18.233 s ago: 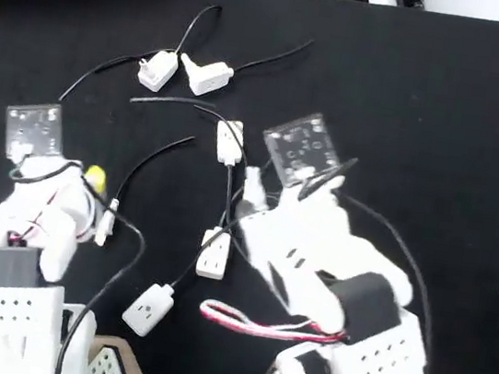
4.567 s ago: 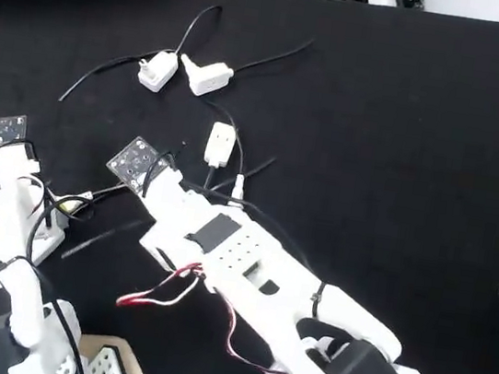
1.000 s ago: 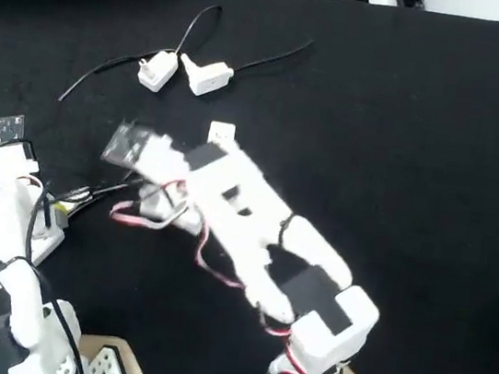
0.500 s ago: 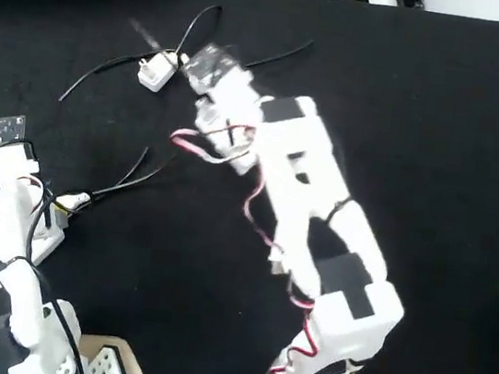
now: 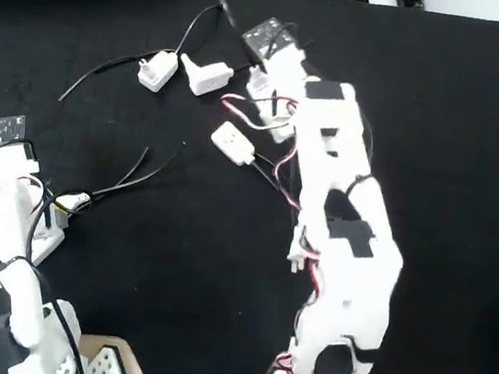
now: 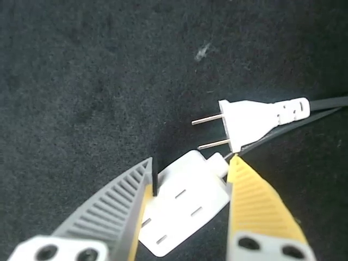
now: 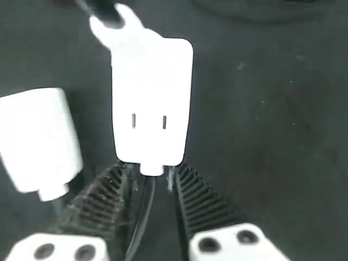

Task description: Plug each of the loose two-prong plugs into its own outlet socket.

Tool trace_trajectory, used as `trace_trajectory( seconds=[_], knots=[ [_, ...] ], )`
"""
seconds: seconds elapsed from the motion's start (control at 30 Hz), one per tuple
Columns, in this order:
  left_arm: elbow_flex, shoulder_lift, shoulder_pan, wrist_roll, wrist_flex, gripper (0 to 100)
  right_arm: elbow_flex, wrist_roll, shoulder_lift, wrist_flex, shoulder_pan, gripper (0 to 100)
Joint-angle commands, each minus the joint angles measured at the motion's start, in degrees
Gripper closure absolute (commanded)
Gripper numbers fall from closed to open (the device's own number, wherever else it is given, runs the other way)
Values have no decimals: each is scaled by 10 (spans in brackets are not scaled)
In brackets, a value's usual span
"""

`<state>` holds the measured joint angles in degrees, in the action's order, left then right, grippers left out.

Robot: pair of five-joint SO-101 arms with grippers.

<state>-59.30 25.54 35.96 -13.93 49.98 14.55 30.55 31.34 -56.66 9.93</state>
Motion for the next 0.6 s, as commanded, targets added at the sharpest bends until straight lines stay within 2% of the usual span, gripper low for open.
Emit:
trace_trajectory(
  seconds=[0.0,0.2,0.37,0.57],
  knots=[
    [-1,13,6,-2,-6,777,109,-5,65,10,-25,987],
    [-1,13,7,-2,-6,777,219,-38,145,-25,-34,957],
    [-1,13,7,-2,-6,777,301,-76,145,-166,-31,819],
    [-1,13,7,-2,-6,777,428,-76,145,-321,-21,834]
  ],
)
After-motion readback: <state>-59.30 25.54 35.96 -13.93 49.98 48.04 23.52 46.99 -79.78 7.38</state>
